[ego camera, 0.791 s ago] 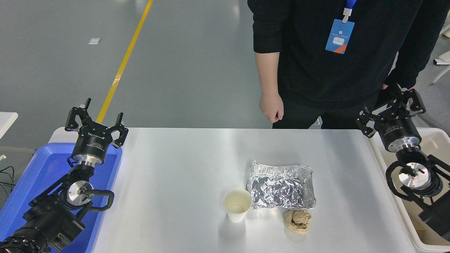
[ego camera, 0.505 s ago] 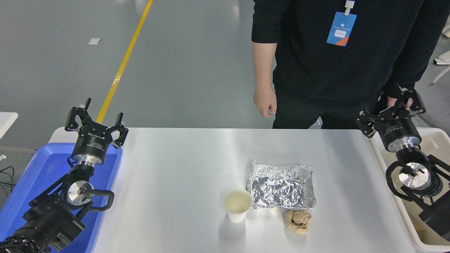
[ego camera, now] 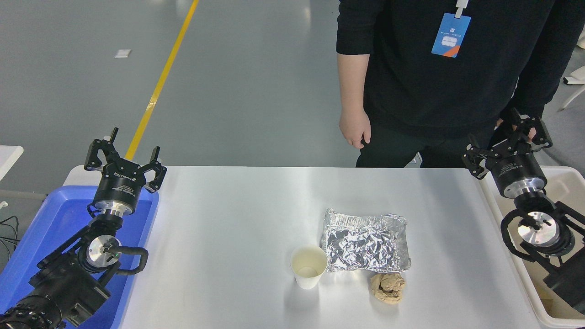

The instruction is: Pick up paper cup place in dustbin

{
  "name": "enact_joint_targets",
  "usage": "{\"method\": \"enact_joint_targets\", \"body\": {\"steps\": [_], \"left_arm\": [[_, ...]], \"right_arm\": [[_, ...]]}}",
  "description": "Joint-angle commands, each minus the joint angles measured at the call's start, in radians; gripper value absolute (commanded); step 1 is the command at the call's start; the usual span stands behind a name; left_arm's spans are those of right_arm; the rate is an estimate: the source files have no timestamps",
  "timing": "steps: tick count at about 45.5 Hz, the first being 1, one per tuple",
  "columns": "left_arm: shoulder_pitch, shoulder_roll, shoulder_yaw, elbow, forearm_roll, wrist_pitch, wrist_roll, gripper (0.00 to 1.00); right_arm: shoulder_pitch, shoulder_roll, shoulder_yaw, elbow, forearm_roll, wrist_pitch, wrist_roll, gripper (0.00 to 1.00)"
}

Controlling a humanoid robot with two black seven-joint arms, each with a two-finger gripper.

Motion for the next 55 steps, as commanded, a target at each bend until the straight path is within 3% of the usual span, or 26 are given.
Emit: {"method": "enact_joint_targets", "body": {"steps": [1, 41, 55], "left_arm": [[0.0, 0.0, 0.0, 0.0, 0.0, 0.0, 0.0, 0.98], [0.0, 0.0, -0.001, 0.0, 0.0, 0.0, 0.0, 0.98], [0.0, 0.0, -0.002, 0.0, 0.0, 0.0, 0.0, 0.98]], "right_arm": [[0.002, -0.002, 0.0, 0.0, 0.0, -0.003, 0.0, 1.0], [0.104, -0.09, -0.109, -0.029, -0.014, -0.007, -0.006, 1.0], [0.353, -0.222, -0.506, -0.034, 0.002, -0.015, -0.011, 1.0]]}}
